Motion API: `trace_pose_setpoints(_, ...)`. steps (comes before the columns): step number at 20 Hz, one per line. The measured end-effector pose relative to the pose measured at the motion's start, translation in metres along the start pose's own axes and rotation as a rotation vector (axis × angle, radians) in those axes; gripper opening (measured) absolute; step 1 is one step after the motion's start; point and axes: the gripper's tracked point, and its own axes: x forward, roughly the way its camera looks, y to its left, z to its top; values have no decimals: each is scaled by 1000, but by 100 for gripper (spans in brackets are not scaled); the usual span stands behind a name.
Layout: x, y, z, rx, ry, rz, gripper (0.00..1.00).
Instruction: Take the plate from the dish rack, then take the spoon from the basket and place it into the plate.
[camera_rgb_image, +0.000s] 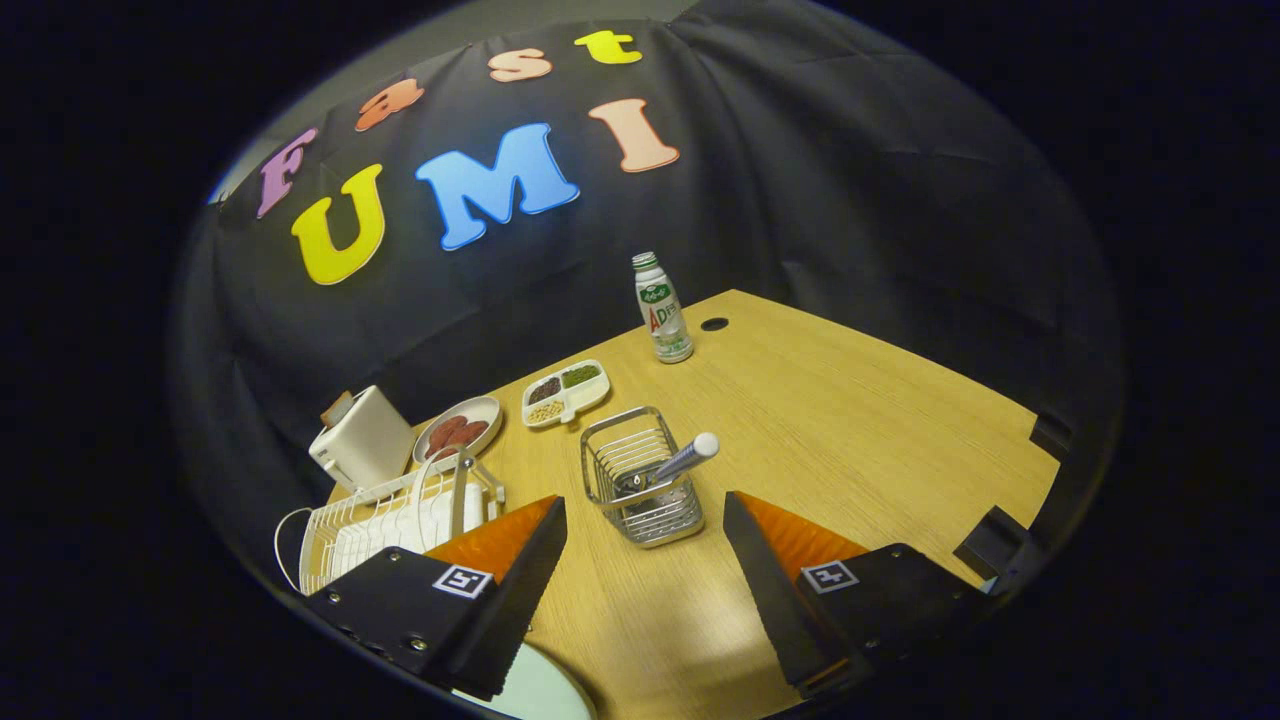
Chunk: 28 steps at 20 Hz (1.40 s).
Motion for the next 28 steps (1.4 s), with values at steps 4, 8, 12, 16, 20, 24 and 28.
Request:
trace_pose_setpoints(4,26,-17,12,43,-38,-65,93)
trace_pose_setpoints(8,48,-25,16,28,-60,-99,74)
trace_pose_setpoints(12,70,-25,17,-12,-58,-82,64)
trace_pose_setpoints(16,75,-9,27,-24,-85,-17,31)
trace_pose_setpoints(20,78,13,32,-67,-77,51,11)
trace_pose_setpoints(24,84,32,37,-160,-55,58,4)
trace_pose_setpoints(28,75,41,52,-259,-63,37,4)
